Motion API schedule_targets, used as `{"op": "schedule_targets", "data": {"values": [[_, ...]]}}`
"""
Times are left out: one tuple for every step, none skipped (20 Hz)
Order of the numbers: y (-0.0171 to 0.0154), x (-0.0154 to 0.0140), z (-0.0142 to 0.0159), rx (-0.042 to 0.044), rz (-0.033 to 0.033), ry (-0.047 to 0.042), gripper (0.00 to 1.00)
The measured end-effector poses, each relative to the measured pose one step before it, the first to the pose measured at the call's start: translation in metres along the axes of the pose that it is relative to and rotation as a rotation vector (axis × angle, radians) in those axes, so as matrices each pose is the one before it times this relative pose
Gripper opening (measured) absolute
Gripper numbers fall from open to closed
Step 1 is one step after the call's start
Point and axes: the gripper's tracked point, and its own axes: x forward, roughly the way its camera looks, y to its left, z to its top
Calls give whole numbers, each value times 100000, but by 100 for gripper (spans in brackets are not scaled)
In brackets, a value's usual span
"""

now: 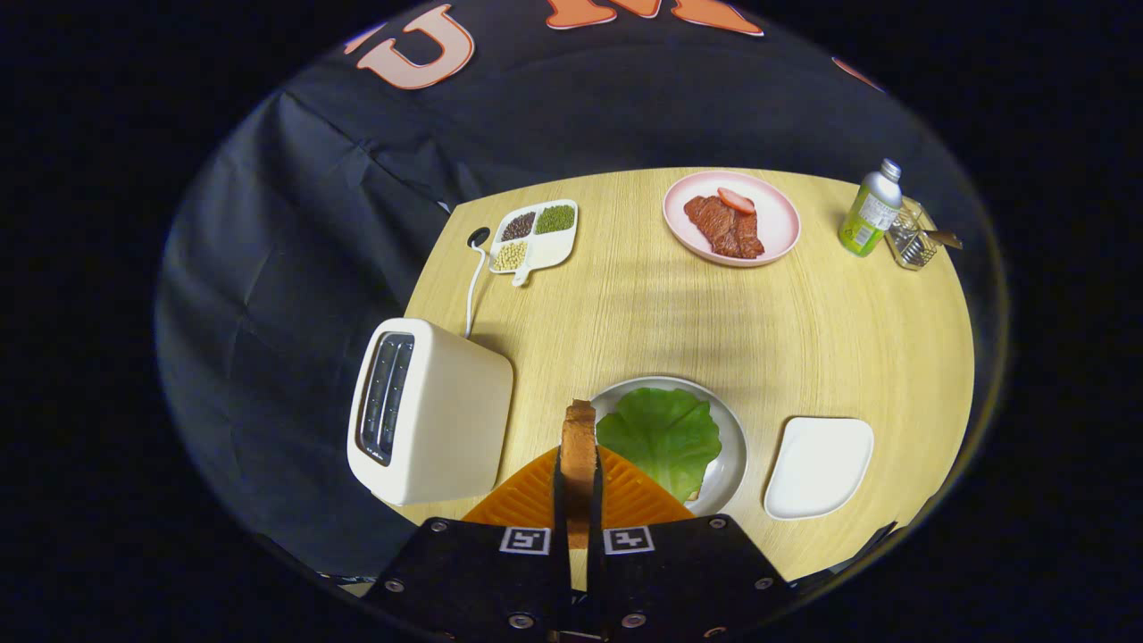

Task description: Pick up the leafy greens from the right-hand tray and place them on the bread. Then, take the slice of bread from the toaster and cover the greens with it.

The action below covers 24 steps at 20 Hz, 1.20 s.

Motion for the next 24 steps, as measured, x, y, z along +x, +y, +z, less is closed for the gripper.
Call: {"op": "schedule_targets", "data": {"values": [[-300,710,-307,14,1063,1145,8],[-377,560,-164,95,1148,747,7],[-384,453,-107,120,1154,663,8],[-407,389,-88,-11,533,496,8],[-381,459,-19,-32,651,363,8],[-296,323,-8,25,994,283,7],[-307,238,-88,45,940,556,8],[-403,179,56,475,612,-50,8],[-563,63,-87,522,146,149,8],[-602,153,-105,397,-397,556,8],[-463,106,-97,301,-429,231,8],[-419,87,-47,285,-186,269,9],[-410,-25,-41,707,61,58,11],[-341,121,-29,702,-138,234,13],[-470,75,-88,353,-816,442,14],[-628,218,-1,-145,-1878,287,17],[-849,148,-75,-695,-2360,48,20],[-633,225,-80,-716,-2414,141,27],[-608,213,-167,-656,-2024,180,31],[-373,216,-68,-101,-1224,196,39],[-129,-34,-242,338,-663,470,43],[-358,177,57,329,-702,219,51],[-293,91,-53,-38,-757,-203,55],[-391,-56,83,-69,-1160,-422,61]]}}
